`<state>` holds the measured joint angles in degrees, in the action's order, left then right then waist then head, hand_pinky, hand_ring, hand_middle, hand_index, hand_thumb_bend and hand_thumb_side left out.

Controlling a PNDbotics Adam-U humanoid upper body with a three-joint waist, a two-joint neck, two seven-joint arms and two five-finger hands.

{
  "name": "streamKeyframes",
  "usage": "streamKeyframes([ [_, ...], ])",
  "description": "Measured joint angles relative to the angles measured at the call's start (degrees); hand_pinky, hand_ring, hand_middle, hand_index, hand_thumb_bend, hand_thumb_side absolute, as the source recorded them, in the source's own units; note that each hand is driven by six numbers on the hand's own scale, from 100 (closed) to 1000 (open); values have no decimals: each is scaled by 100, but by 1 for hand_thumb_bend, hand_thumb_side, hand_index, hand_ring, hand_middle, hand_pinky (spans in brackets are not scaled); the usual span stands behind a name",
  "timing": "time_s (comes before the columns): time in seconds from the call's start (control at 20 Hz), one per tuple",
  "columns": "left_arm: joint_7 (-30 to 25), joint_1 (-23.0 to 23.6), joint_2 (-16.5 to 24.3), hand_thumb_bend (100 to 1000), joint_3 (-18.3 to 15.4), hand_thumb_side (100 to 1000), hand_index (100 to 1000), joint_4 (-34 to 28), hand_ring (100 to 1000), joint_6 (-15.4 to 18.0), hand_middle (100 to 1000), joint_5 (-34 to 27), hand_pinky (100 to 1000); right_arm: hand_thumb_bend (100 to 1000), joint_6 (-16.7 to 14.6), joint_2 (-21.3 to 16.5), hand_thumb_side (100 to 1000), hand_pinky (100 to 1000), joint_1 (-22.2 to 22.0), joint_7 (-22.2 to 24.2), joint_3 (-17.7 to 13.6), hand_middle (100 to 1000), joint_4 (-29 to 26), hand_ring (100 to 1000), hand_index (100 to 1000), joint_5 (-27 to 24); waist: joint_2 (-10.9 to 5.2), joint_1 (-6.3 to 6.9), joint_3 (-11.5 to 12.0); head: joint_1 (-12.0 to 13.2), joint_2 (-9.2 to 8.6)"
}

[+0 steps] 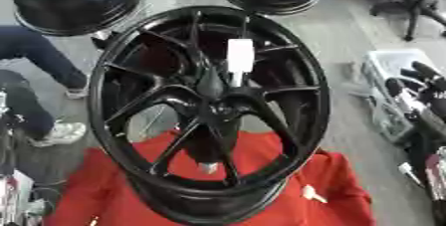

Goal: Pull the pin out of the wheel hub.

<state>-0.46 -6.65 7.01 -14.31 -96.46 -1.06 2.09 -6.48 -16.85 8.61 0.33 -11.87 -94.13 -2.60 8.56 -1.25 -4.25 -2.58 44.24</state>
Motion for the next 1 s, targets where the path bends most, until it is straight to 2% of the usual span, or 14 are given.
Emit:
streamKeyframes([
  [0.3, -22, 13, 2, 231, 22, 858, 687, 0, 965, -13, 780, 0, 692, 566, -161, -1322, 402, 846, 712, 333, 383, 776, -125, 808, 875, 14, -20, -23, 53, -9, 0],
  [0.6, -60, 15, 5, 230, 70, 859, 687, 0, 965, -5, 779, 0, 692, 565, -411, -2458, 390, 844, 1579, 1035, 1170, 786, -147, 815, 877, -25, -34, -40, 149, -59, 0],
  [0.8, -89, 16, 7, 231, 85, 859, 687, 0, 964, -7, 779, 0, 692, 576, -543, -2863, 384, 843, 2195, 1563, 1723, 793, -108, 820, 878, -157, -37, -68, 211, -92, 0],
  [1.0, -106, 16, 7, 231, 109, 859, 687, 1, 964, 0, 779, 1, 692, 596, -614, -2943, 382, 845, 2762, 2030, 2173, 802, 62, 828, 884, -256, -37, -66, 285, -113, 0],
])
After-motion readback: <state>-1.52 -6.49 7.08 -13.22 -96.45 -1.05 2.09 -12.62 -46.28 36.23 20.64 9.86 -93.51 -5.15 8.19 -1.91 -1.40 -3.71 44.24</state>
